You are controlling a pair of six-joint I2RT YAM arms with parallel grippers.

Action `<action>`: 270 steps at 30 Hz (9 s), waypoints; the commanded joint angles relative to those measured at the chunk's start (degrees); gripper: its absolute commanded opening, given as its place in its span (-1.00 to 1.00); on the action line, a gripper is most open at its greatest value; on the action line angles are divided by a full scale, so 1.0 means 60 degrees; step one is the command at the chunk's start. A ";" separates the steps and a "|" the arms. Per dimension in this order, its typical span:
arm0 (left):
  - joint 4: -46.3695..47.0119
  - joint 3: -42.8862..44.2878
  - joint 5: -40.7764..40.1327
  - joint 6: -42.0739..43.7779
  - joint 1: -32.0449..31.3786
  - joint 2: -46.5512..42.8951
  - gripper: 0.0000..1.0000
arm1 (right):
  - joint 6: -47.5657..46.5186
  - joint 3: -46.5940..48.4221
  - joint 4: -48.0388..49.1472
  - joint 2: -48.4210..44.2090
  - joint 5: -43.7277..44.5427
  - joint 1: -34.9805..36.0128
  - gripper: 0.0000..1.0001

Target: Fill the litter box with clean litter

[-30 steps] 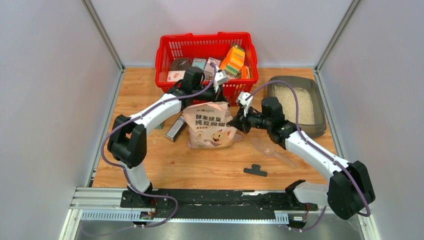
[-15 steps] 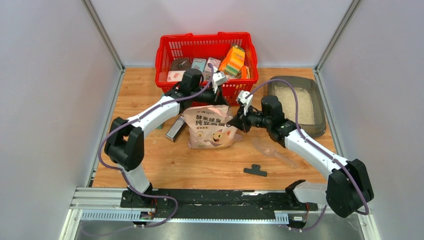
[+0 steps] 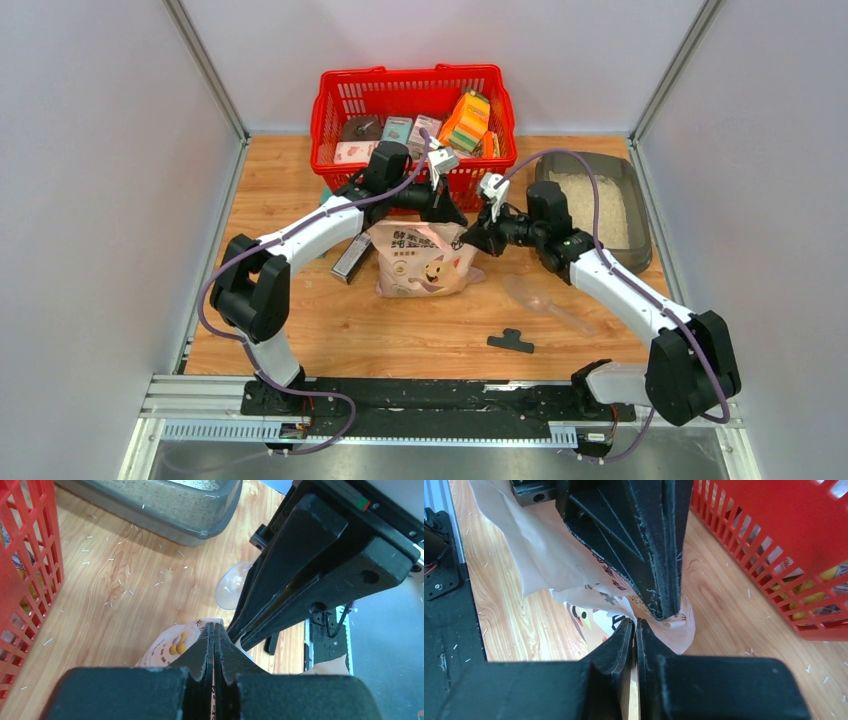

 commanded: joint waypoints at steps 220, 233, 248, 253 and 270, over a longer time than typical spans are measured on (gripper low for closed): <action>-0.6797 0.1037 -0.0660 0.4175 0.3543 -0.2074 -0.92 | 0.0736 0.0624 0.3119 0.2726 -0.3827 -0.0778 -0.05; -0.7243 -0.0940 0.0261 0.6216 0.4202 -0.3832 0.07 | 0.1292 0.1415 0.1596 0.2623 -0.3708 -0.0778 -0.94; 0.0407 -0.3534 0.0029 0.0839 0.3017 -0.3467 0.07 | 0.1688 0.2104 0.0350 0.2755 -0.3576 -0.0749 -0.93; 0.0793 -0.3622 -0.0030 -0.0788 0.2928 -0.3247 -0.43 | 0.2157 0.2250 0.0204 0.2872 -0.3811 -0.0778 -1.00; -0.3602 -0.3359 0.1376 -0.3567 0.3689 -0.3424 -1.00 | 0.3634 0.2660 -0.2535 0.3105 -0.6167 -0.1130 -1.00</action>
